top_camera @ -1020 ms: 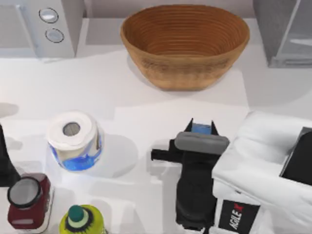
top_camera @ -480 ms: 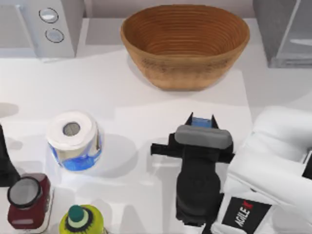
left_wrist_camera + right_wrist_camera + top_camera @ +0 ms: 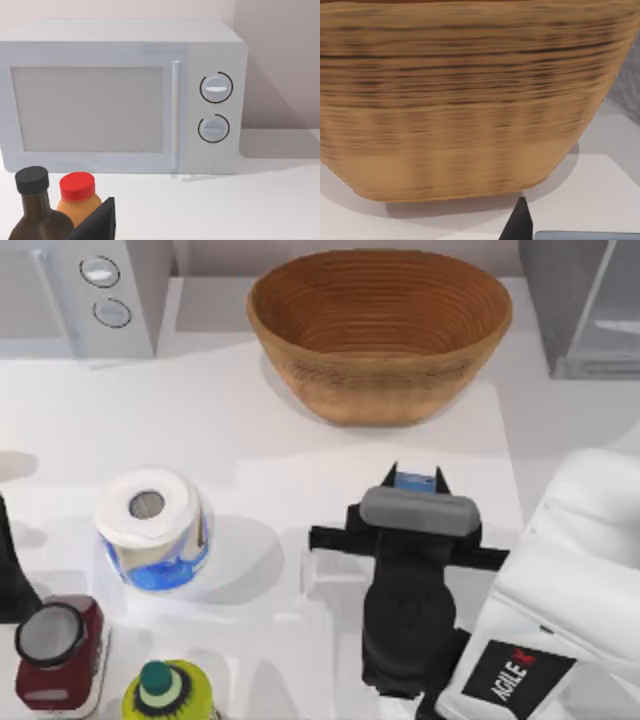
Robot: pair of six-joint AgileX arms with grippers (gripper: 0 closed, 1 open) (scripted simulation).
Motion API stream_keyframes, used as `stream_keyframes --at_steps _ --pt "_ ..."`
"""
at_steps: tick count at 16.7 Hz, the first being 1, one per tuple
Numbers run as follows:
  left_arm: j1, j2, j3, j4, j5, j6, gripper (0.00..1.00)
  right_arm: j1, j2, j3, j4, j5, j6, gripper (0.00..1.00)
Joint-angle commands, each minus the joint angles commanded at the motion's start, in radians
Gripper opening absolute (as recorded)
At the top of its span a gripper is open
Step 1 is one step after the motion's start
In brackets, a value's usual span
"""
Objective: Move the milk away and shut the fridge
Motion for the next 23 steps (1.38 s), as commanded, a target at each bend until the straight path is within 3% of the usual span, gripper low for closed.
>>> stream_keyframes --at_steps 2,5,14,17,20,23 --pt "0.000 0.000 0.000 0.000 0.000 0.000 1.00 -0.027 -0.025 -0.009 -0.010 -0.032 0.001 0.00" --pt "0.000 0.000 0.000 0.000 0.000 0.000 1.00 -0.138 -0.113 -0.048 -0.053 -0.158 -0.001 0.00" --pt "0.000 0.000 0.000 0.000 0.000 0.000 1.00 -0.700 -0.557 -0.252 -0.285 -0.838 -0.013 0.00" --pt "0.000 0.000 0.000 0.000 0.000 0.000 1.00 -0.858 -0.688 -0.312 -0.354 -1.018 -0.015 0.00" --pt "0.000 0.000 0.000 0.000 0.000 0.000 1.00 -0.944 -0.763 -0.347 -0.394 -1.106 -0.015 0.00" --pt "0.000 0.000 0.000 0.000 0.000 0.000 1.00 -0.952 -0.771 -0.350 -0.398 -1.113 -0.015 0.00"
